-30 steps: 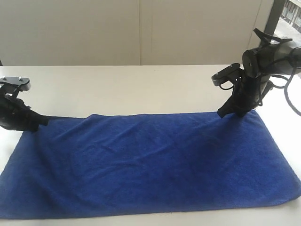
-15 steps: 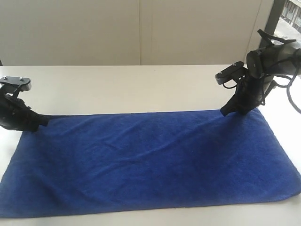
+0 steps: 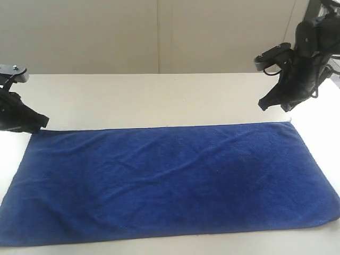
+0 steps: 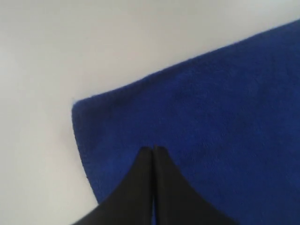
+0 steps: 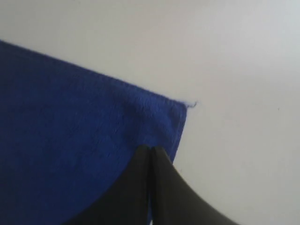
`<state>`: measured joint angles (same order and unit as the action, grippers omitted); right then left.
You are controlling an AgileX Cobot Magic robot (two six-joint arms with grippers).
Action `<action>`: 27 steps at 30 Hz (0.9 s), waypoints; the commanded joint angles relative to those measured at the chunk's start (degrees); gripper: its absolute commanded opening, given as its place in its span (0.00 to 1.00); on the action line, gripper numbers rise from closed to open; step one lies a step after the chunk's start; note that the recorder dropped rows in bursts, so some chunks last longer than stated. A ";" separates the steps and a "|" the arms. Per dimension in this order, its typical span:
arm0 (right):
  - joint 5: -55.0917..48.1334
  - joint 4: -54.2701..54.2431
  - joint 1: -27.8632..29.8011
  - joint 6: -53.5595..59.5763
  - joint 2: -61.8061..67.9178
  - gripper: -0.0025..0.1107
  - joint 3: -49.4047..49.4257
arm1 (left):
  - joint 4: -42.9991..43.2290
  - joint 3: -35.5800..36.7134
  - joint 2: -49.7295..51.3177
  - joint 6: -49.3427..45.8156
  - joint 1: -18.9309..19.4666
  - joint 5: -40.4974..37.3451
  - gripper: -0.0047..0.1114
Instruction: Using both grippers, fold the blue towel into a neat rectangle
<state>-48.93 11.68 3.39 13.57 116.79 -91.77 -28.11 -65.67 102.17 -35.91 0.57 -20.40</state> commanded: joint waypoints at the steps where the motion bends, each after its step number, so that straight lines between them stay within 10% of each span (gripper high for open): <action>1: -3.17 -4.34 0.61 1.46 -10.66 0.02 10.65 | 3.80 2.32 -4.00 1.84 -0.87 -7.57 0.04; 8: 2.48 -8.53 0.61 -3.46 -24.60 0.02 36.77 | 18.27 13.43 -11.58 13.36 -5.82 -15.97 0.04; 27: 11.88 -7.73 0.61 -4.94 -20.94 0.02 47.17 | 29.88 23.94 -12.17 27.31 -9.40 -15.20 0.04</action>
<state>-37.10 2.93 3.39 8.93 95.15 -44.97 0.00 -42.52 90.50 -10.53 -8.56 -34.75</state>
